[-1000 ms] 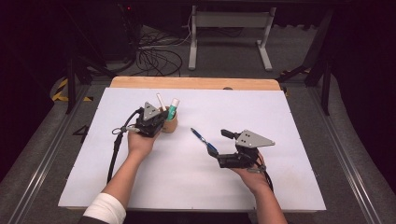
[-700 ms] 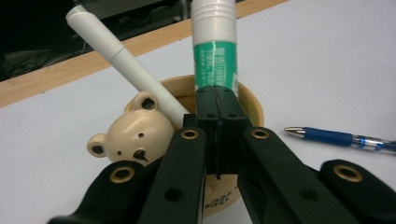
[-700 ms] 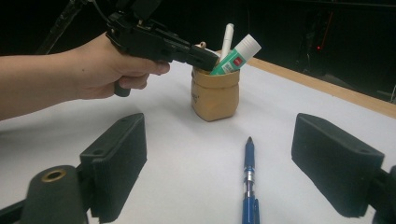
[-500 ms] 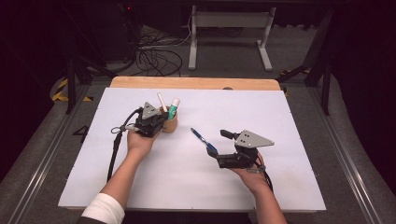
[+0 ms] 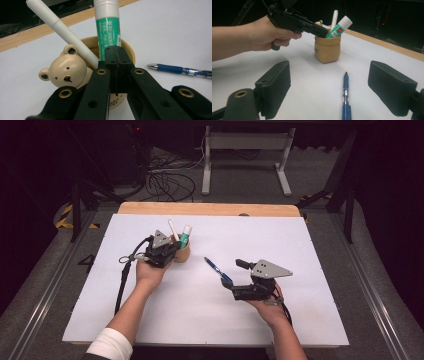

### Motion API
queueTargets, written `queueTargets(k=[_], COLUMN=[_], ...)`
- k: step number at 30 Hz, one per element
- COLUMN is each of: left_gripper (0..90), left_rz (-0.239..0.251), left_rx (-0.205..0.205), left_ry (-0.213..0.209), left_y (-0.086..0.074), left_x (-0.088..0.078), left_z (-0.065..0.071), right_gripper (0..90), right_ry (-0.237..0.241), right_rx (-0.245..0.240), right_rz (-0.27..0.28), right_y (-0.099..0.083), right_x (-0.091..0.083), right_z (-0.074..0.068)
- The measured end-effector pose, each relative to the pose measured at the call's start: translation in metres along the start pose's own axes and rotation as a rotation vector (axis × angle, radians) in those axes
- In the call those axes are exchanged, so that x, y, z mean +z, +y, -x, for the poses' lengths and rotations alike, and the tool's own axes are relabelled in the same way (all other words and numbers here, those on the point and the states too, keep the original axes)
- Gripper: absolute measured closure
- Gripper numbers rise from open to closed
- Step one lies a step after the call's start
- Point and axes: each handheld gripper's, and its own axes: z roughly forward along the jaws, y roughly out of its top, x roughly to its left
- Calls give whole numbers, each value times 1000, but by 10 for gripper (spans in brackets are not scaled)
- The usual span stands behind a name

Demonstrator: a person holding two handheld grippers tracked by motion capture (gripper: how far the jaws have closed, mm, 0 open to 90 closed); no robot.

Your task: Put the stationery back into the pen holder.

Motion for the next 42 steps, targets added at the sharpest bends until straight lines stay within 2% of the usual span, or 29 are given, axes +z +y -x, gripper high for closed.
queueTargets(k=[3,4,7,9,11,14,16,20,23,29,33,34,40,42], left_gripper=[886,858,832,764,750,671,660,580,516,468,417,406,355,348], left_rz=[43,56,85,95,113,117,121,128,124,116,103,101,110,111], left_rx=[-21,-36,-30,-39,-45,-57,-64,-70,-59,-51,-20,-1,7,23], left_ry=[-3,-10,-3,9,12,7,5,3,14,-20,-34,-33,-82,-79], left_y=[0,2,4,5,3,-2,-5,-13,-18,-27,-33,-34,-41,-47], left_x=[-5,-8,-16,-20,-26,-31,-35,-43,-48,-59,-66,-69,-81,-85], left_z=[-1,-1,-1,-1,-2,-2,-2,-1,1,6,10,11,14,17], right_gripper=[202,208,236,254,274,306,319,340,353,376,386,389,406,407], right_ry=[-16,-19,-36,-40,-41,-40,-44,-49,-57,-70,-74,-74,-84,-87], right_rx=[2,4,18,29,32,26,24,22,24,27,20,18,17,13], right_rz=[-14,-16,-31,-44,-49,-62,-74,-100,-117,-142,-160,-162,-190,-199], right_y=[-2,-2,-3,-5,-6,-7,-8,-10,-11,-14,-14,-15,-17,-18], right_x=[0,0,1,1,2,3,5,8,10,12,13,14,16,17], right_z=[2,3,5,7,7,7,7,7,7,8,7,7,8,8])
